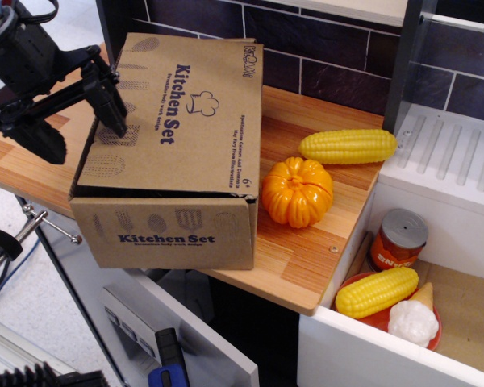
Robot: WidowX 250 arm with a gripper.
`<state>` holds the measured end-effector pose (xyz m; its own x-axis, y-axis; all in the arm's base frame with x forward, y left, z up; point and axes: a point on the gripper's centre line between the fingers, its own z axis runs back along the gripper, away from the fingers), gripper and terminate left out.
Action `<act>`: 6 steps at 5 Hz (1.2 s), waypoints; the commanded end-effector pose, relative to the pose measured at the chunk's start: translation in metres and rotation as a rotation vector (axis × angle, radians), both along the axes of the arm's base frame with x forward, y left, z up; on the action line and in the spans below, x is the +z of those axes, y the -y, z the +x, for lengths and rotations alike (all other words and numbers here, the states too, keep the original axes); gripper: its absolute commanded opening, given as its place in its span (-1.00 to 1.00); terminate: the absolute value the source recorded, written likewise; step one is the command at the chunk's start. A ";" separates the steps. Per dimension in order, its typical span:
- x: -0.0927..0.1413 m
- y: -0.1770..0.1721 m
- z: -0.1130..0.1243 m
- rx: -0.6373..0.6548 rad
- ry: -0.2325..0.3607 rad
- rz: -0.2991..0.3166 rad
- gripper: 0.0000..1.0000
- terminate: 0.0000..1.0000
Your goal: Open brown1fbox flap
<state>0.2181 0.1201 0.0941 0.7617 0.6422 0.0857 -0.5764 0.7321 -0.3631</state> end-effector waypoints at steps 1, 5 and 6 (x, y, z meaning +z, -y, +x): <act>0.012 0.008 0.017 -0.002 0.063 0.000 1.00 -1.00; 0.048 0.032 0.035 -0.013 0.046 0.045 1.00 -1.00; 0.065 0.046 0.042 -0.018 -0.001 0.132 1.00 -1.00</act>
<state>0.2542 0.0732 0.1471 0.7802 0.6183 0.0950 -0.5873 0.7762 -0.2292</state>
